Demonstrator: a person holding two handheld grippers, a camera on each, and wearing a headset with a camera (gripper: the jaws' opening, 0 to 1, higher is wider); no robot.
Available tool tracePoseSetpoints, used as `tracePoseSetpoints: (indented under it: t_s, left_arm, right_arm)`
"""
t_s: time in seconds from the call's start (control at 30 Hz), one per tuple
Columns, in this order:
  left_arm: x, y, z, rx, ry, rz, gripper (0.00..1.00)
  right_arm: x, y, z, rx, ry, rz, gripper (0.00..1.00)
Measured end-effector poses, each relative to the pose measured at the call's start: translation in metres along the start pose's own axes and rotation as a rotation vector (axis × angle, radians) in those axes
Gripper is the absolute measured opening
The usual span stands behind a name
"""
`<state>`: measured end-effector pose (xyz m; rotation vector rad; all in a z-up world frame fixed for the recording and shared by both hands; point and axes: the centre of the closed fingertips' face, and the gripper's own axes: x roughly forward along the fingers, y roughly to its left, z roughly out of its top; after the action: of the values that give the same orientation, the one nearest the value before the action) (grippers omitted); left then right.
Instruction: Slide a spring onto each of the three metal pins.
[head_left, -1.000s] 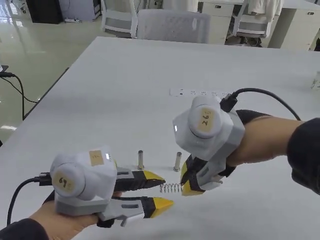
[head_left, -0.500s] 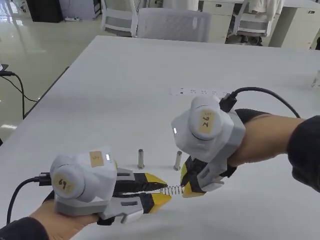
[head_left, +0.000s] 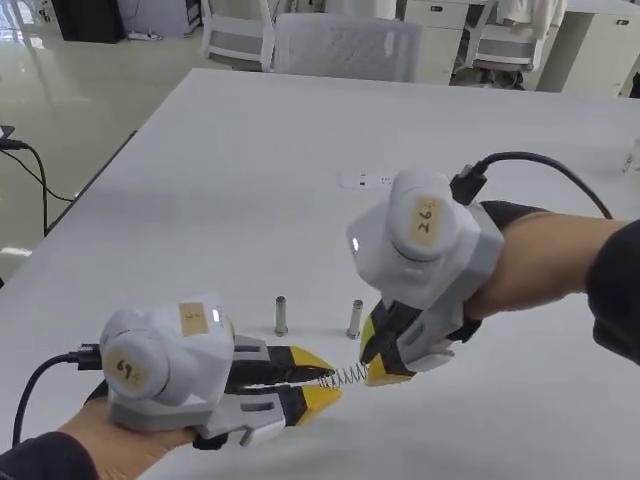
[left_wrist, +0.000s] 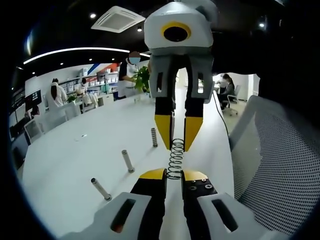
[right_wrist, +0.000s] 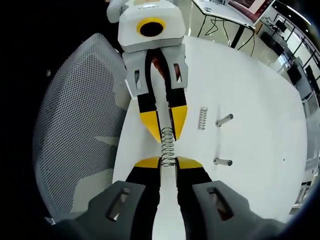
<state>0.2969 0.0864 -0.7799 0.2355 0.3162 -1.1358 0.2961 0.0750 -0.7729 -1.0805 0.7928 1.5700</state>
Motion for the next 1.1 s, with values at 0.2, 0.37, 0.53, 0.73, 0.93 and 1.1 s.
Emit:
tracePoseSetpoints:
  t_s: [0.2, 0.37, 0.53, 0.73, 0.93, 1.1]
  left_arm:
    - [0.0, 0.001, -0.001, 0.002, 0.005, 0.006, 0.08]
    - [0.001, 0.001, -0.001, 0.001, 0.004, 0.006, 0.08]
    - [0.002, 0.0, 0.001, -0.001, -0.002, 0.002, 0.08]
    - [0.002, -0.001, 0.001, 0.0, -0.001, 0.003, 0.08]
    - [0.002, -0.002, 0.001, -0.006, -0.001, -0.003, 0.08]
    - [0.003, -0.002, 0.002, -0.007, -0.003, -0.003, 0.08]
  right_arm:
    - [-0.007, 0.0, 0.012, 0.001, -0.034, -0.008, 0.13]
    - [-0.009, 0.0, 0.022, -0.004, -0.06, -0.013, 0.13]
    - [-0.011, 0.002, 0.032, -0.012, -0.086, -0.014, 0.13]
    - [-0.01, 0.002, 0.034, -0.019, -0.081, -0.015, 0.13]
    - [-0.007, 0.003, 0.033, -0.013, -0.068, -0.007, 0.13]
    - [-0.003, 0.004, 0.031, -0.014, -0.055, -0.001, 0.13]
